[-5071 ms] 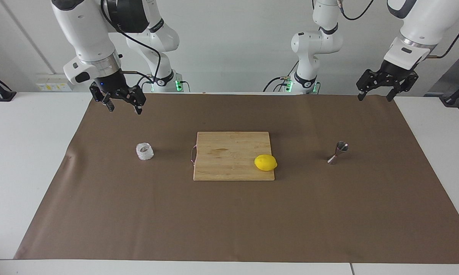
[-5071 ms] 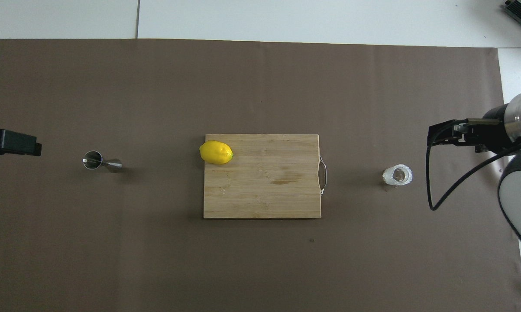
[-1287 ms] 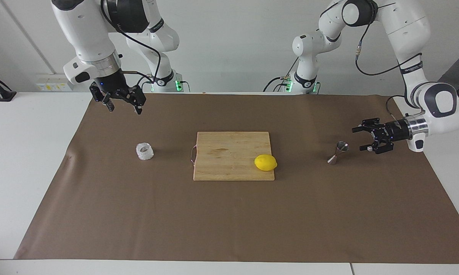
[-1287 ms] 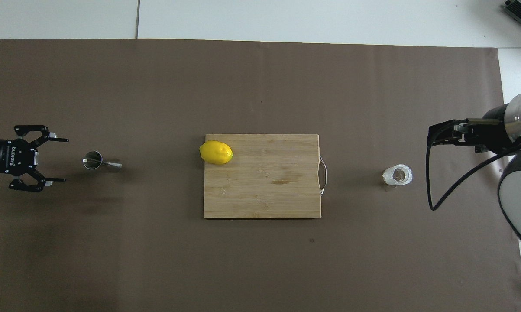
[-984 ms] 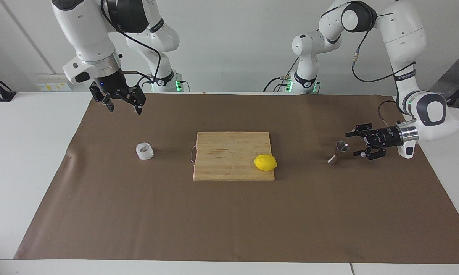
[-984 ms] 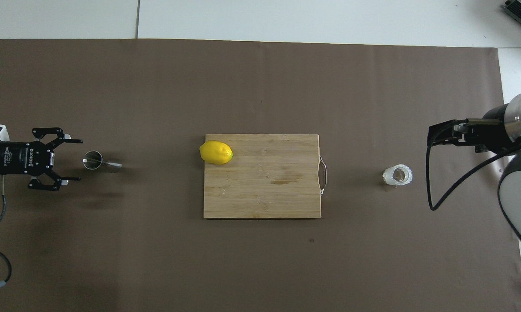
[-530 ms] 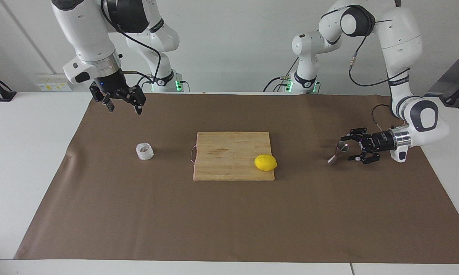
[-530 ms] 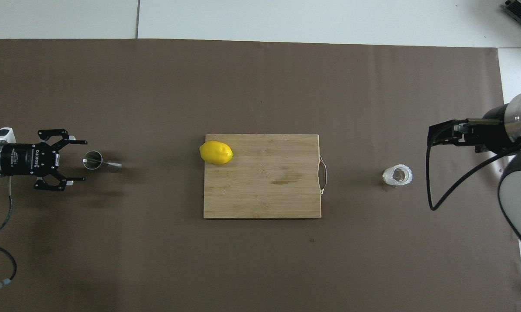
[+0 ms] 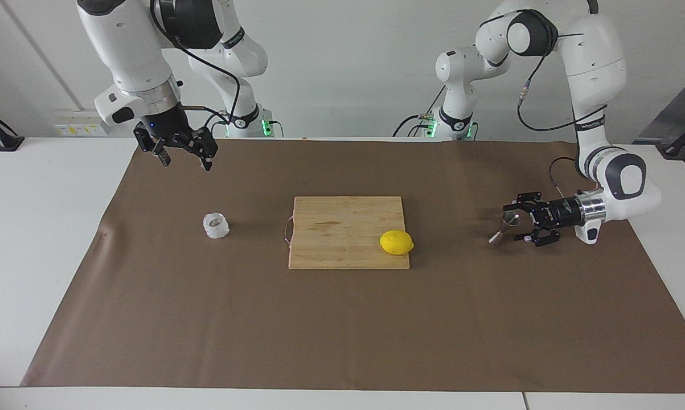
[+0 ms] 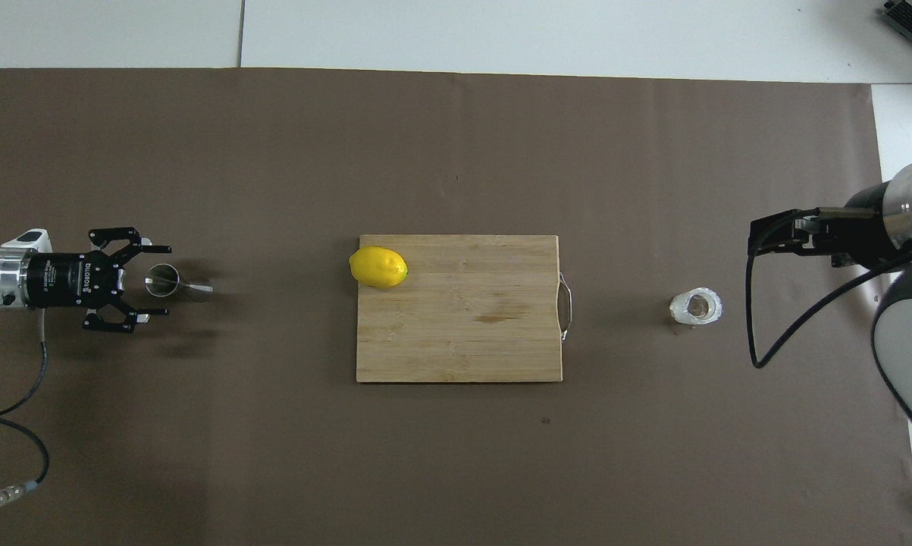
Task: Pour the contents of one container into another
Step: 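Position the left gripper around the steel cup and close it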
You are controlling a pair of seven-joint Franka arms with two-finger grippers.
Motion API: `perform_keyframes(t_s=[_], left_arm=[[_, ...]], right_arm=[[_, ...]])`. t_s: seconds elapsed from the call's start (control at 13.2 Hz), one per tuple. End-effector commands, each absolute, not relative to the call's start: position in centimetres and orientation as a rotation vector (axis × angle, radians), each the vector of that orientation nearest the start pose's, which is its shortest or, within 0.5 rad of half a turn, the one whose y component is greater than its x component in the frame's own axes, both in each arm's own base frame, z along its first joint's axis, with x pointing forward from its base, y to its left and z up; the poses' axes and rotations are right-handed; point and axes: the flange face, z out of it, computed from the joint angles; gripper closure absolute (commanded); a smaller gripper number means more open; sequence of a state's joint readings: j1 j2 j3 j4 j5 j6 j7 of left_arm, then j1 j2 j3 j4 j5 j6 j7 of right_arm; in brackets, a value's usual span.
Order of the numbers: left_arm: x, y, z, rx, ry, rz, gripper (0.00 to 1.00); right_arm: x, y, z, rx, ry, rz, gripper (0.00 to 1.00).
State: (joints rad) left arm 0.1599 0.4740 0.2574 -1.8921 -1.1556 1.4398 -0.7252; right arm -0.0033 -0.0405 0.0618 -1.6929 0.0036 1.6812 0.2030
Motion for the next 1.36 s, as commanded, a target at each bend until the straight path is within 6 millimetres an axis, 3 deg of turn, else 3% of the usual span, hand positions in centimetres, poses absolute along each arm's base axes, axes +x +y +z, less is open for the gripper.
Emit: perform_keyframes(t_s=[0.0, 0.45, 0.91, 1.29], left_arm=[[55.98, 11.60, 27.22, 1.335, 1.517, -1.114, 0.00], [55.81, 11.32, 27.09, 1.420, 1.382, -1.026, 0.00], [55.57, 11.23, 26.93, 1.418, 1.378, -1.031, 0.00], [55.19, 11.26, 26.69, 1.408, 1.380, -1.043, 0.16]], right_arm=[[54.72, 2.98, 59.97, -3.131, 0.205, -0.028, 0.00], [54.72, 2.98, 59.97, -3.131, 0.205, -0.028, 0.00], [54.72, 2.96, 59.97, -3.133, 0.205, -0.029, 0.00], [54.72, 2.98, 59.97, -3.131, 0.205, -0.028, 0.00]])
